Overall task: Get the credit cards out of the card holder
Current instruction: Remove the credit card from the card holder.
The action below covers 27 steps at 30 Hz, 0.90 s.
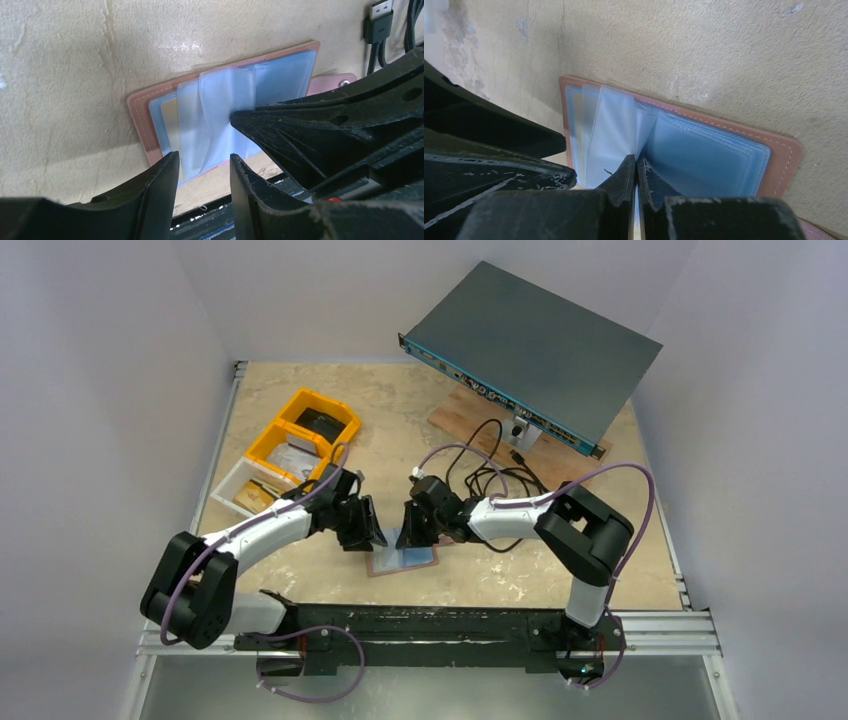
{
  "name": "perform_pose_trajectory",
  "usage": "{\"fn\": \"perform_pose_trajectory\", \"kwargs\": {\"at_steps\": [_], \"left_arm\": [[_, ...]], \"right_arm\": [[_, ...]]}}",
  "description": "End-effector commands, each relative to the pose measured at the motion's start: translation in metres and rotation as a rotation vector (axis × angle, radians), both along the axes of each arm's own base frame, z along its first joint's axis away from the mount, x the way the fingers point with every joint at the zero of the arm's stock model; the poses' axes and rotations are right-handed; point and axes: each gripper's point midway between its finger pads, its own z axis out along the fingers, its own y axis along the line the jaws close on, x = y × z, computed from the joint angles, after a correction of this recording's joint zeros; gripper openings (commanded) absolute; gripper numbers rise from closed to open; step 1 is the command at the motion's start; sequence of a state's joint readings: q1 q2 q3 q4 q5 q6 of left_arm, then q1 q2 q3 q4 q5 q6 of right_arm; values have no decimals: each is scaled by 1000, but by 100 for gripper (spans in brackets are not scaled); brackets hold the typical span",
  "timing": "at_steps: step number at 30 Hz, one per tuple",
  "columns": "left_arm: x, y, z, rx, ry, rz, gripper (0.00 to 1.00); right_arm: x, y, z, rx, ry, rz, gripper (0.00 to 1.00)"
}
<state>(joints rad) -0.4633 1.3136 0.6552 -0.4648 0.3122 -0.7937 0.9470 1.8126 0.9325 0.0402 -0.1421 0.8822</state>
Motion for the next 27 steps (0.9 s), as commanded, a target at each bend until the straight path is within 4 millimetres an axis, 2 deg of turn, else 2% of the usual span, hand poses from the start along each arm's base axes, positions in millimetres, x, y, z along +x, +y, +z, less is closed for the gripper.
{"fn": "perform_pose_trajectory", "kwargs": {"at_steps": [1,11,19,27], "left_arm": [[7,-3,-9,15,-27,18,40],[3,-8,-26,29,-10,-3,35],[1,-5,-29,59,-10,-13,32],[3,-7,-11,52,-65,-33,32]], "right_arm": [[-17,-19,-30,-65,69,9,0],[-18,-20,-33,-61,78,10,0],[-18,-21,-35,-60,82,7,0],[-19,-21,-36,-61,87,6,0]]}}
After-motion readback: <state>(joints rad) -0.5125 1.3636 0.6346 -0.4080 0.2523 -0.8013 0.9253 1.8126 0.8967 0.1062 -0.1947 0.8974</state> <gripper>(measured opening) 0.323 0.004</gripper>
